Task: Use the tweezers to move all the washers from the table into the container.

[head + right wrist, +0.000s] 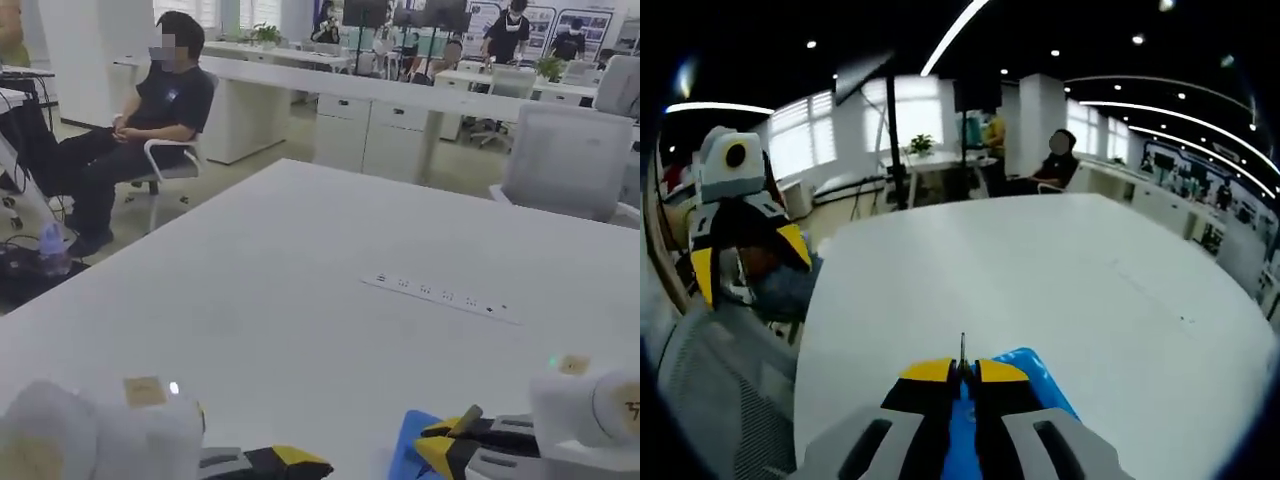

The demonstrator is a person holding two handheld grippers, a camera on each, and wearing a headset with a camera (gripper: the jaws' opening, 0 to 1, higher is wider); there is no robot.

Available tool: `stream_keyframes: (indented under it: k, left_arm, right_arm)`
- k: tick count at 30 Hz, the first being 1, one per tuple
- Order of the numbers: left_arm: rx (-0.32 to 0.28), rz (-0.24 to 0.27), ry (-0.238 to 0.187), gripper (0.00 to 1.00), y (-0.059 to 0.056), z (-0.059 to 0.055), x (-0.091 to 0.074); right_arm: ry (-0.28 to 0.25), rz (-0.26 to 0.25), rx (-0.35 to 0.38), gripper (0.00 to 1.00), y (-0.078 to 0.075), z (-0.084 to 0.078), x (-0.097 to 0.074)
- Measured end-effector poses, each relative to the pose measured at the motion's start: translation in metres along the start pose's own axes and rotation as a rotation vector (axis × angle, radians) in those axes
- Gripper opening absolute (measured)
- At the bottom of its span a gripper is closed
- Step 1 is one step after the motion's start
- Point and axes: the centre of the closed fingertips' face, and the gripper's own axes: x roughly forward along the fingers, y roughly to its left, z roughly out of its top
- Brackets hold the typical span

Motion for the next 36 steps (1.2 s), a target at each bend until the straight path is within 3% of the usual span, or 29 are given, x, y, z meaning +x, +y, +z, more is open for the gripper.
stream_keyframes:
  k: [3,7,11,14,19,22,25,28,32,36]
  left_arm:
    - [0.022,-0.03,-0.016,0.42,-0.001,0.019,-0.002]
    - [0.065,-0.06,0.005,0.36,-0.006,0.033,0.002]
    - [0.172,-0.122,0.086,0.3,-0.021,0.037,0.012]
    - [0.219,-0.185,0.111,0.24,-0.038,0.041,0.022]
    - [0.308,-0.281,0.184,0.2,-0.062,0.036,0.042]
    - [0.332,-0.328,0.196,0.15,-0.075,0.036,0.053]
    - [0.39,-0.359,0.227,0.07,-0.082,0.031,0.061]
    - [0.41,-0.401,0.28,0.08,-0.093,0.022,0.067]
    - [0.487,-0.419,0.355,0.07,-0.096,0.008,0.072]
    - [0.523,-0.43,0.371,0.0,-0.099,0.004,0.076]
  right_arm:
    - [-0.006,0.019,-0.027,0.03,0.009,0.004,-0.015]
    - [-0.011,0.06,-0.03,0.03,0.024,0.006,-0.033]
    - [0.0,0.121,-0.016,0.03,0.042,0.003,-0.045]
    - [0.022,0.179,-0.03,0.03,0.06,-0.003,-0.051]
    - [0.09,0.234,-0.104,0.03,0.082,-0.017,-0.058]
    - [0.113,0.252,-0.131,0.03,0.09,-0.023,-0.061]
    - [0.145,0.281,-0.185,0.03,0.099,-0.031,-0.064]
    - [0.166,0.29,-0.208,0.03,0.103,-0.034,-0.068]
    - [0.191,0.279,-0.25,0.03,0.104,-0.039,-0.072]
    - [0.224,0.269,-0.267,0.03,0.103,-0.048,-0.074]
